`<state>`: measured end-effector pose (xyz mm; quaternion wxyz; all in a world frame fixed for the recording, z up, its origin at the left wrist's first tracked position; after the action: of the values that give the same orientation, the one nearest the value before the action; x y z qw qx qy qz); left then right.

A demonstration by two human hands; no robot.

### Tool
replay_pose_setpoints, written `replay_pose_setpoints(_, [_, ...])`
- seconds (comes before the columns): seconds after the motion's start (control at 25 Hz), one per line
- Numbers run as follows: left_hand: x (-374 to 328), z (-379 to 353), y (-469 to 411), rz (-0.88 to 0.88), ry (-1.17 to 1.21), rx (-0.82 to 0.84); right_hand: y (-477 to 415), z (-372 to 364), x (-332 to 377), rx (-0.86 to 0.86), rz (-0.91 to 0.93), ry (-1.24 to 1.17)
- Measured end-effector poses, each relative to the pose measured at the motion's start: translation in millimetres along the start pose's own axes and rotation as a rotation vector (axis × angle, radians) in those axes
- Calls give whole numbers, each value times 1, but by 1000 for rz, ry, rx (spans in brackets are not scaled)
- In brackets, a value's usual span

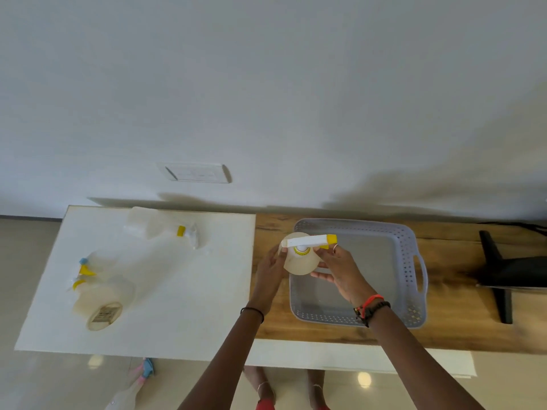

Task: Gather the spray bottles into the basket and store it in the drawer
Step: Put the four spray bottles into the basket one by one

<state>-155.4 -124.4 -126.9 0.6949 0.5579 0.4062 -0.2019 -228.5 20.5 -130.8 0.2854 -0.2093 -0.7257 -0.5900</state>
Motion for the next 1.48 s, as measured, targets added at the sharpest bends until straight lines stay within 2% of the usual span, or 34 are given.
replay_pose_setpoints(0.36, [52, -74, -30, 109, 126, 30, -46, 65, -14, -30, -23, 116])
replay_pose_setpoints(0.6, [84, -86, -49, 260, 220, -40, -82, 64, -16, 23, -12, 313])
replay_pose_setpoints(0.8, [90, -94, -59, 291, 315, -55, -102, 56, -3, 76, 47, 451])
replay_pose_setpoints(1.16, [96, -100, -60, 349, 305, -81, -111, 46, 9, 164, 62, 507])
replay_pose_setpoints(1.28, [98, -100, -59, 373, 222, -80, -111, 45, 10, 185, 56, 538])
replay_pose_setpoints(1.4, [99, -94, -57, 393, 78, -100, -109, 48, 11, 109, 63, 564])
replay_pose_setpoints(1.48, [94, -84, -50, 408, 5, -130, -104, 60, 8, -26, 75, 490])
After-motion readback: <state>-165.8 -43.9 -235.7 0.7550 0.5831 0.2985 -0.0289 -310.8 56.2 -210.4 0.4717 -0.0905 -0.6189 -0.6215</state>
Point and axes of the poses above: each hand's wrist, its own y-axis away from the middle knuckle, its own z-axis out of the back of the hand, x = y × z, the point moved 9 cm from there along -y, towards the middle knuckle, and after that the axes turned 8 degrees about -y, right-handed, at the moved point
